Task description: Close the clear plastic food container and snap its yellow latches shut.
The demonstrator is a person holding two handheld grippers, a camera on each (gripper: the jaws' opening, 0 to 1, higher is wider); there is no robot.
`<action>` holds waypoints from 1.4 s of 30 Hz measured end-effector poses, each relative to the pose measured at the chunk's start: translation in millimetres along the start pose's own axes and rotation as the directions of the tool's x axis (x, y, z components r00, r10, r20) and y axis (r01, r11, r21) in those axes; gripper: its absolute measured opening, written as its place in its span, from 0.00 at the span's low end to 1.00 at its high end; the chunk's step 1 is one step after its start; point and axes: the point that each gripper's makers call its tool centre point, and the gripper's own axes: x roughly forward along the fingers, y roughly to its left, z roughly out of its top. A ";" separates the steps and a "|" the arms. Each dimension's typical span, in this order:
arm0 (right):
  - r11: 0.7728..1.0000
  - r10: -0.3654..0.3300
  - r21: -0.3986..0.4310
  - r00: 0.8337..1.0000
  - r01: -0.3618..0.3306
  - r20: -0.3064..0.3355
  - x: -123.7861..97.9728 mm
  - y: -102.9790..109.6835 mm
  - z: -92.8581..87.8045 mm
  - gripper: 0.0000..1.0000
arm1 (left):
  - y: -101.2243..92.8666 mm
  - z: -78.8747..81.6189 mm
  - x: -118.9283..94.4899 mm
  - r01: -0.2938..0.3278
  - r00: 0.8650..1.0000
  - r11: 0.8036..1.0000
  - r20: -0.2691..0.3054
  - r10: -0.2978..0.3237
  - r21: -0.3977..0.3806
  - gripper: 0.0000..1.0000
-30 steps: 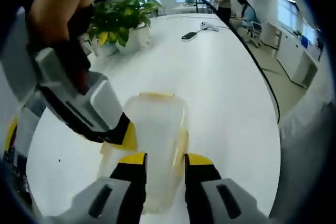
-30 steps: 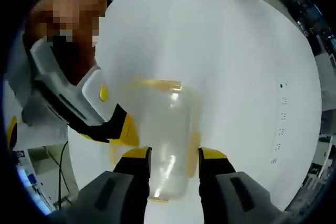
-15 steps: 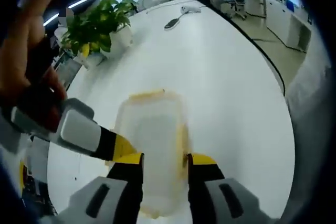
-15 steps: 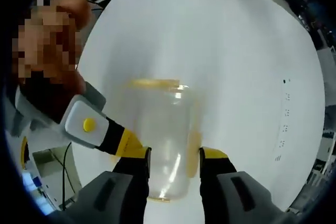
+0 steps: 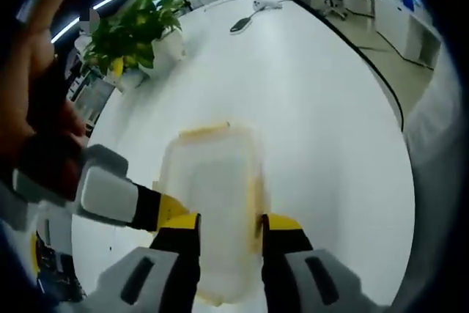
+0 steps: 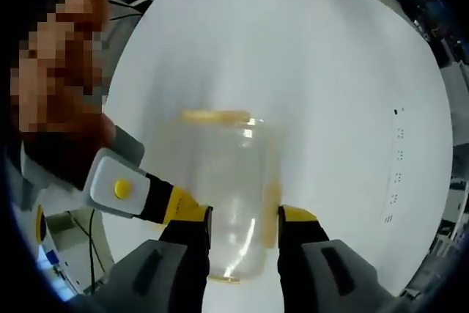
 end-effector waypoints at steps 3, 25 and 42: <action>1.000 -0.003 0.007 1.000 0.003 -0.008 0.5 1.7 0.3 0.33 | -1.0 0.3 0.7 -0.004 1.000 1.000 -0.008 0.004 0.010 0.26; 0.992 0.080 0.097 0.996 -0.082 0.024 0.9 0.2 -4.6 0.29 | -0.2 -2.7 1.2 -0.063 0.998 0.997 -0.016 0.063 0.047 0.25; 0.970 0.174 0.148 0.975 -0.193 0.135 4.1 -3.3 3.6 0.31 | -6.1 -3.6 4.0 -0.077 0.997 0.992 -0.012 0.079 0.097 0.27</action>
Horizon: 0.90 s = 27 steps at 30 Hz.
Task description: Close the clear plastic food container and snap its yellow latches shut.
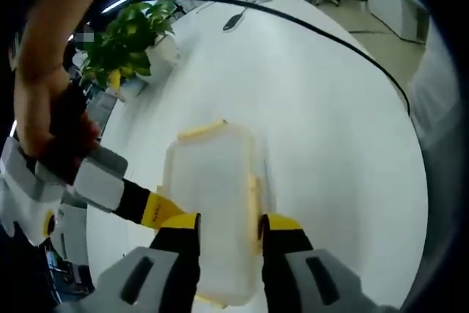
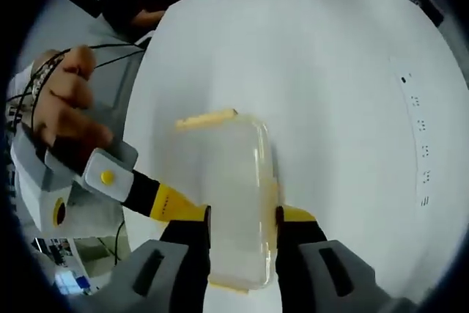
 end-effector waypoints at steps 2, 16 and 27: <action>0.999 -0.034 -0.022 0.999 0.033 -0.021 -0.2 0.1 -2.0 0.31 | -0.6 -0.6 -0.4 -0.001 1.000 1.000 0.003 0.001 0.018 0.27; 0.988 -0.154 0.022 0.988 0.154 -0.034 -2.3 -2.6 -10.4 0.32 | 3.8 0.5 -1.1 0.024 1.000 0.999 0.018 -0.024 -0.034 0.28; 0.953 -0.299 0.069 0.952 0.295 0.066 -10.6 -0.9 -14.7 0.31 | 2.5 2.1 -1.8 -0.035 0.995 0.999 0.092 0.038 -0.036 0.28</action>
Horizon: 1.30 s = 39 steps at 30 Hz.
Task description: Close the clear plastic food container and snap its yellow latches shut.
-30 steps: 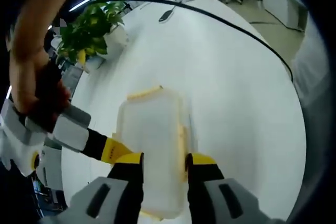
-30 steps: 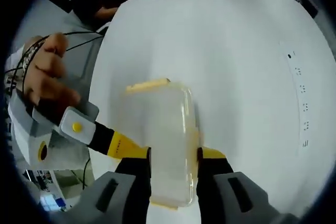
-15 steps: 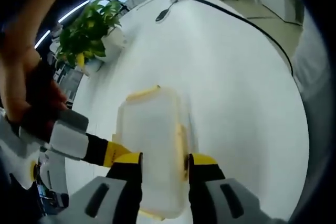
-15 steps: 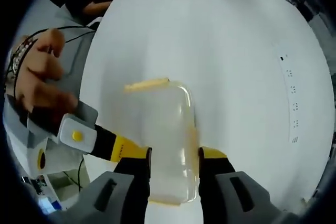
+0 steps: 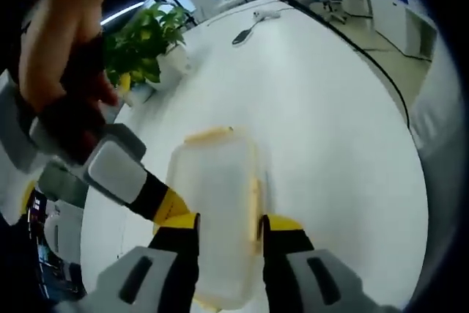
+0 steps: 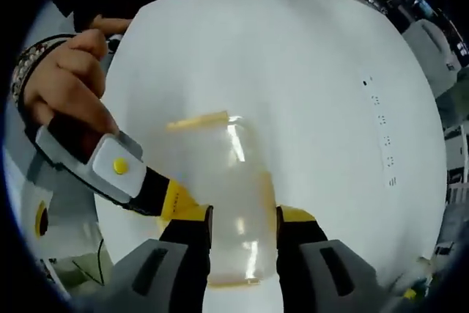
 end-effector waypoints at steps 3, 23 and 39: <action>1.000 -0.017 0.013 0.999 0.017 0.029 -1.5 2.5 0.6 0.29 | -0.8 1.5 0.0 0.016 1.000 1.000 -0.017 -0.016 -0.024 0.33; 0.966 -0.205 0.230 0.897 0.120 0.391 -44.8 -5.6 -20.0 0.44 | 54.3 -1.2 -52.8 -0.177 0.977 0.951 0.071 0.200 -0.253 0.56; 0.921 -0.292 0.377 0.807 0.093 0.513 -18.4 42.5 -90.9 0.79 | 16.2 -84.0 -56.9 -0.311 0.930 0.659 -0.075 0.361 -0.685 0.72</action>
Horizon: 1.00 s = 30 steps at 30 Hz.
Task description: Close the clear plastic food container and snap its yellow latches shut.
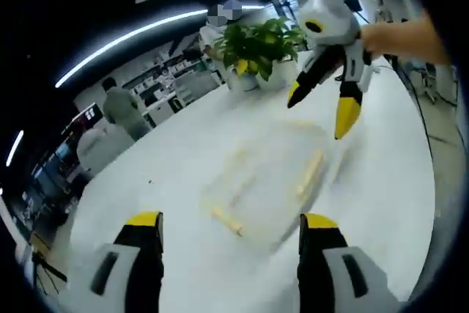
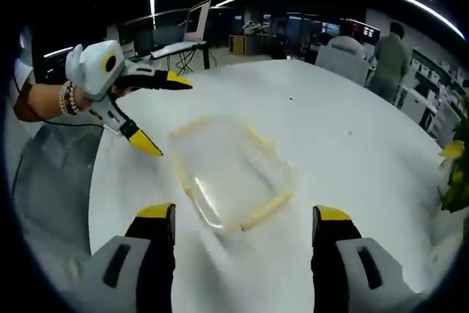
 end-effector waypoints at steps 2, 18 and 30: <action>0.999 -0.027 0.021 1.000 0.027 0.001 4.9 -2.0 -10.2 0.83 | 5.0 0.3 2.0 -0.033 0.998 0.994 0.057 0.039 -0.102 0.74; 0.962 -0.190 0.235 0.956 0.136 0.222 46.5 7.9 -18.1 0.73 | -1.4 -33.8 21.2 -0.084 0.996 0.985 0.026 0.088 -0.149 0.76; 0.960 -0.196 0.248 0.942 0.128 0.272 53.8 19.0 -0.2 0.53 | -19.1 -18.5 23.4 -0.007 0.993 0.984 0.115 0.028 -0.175 0.42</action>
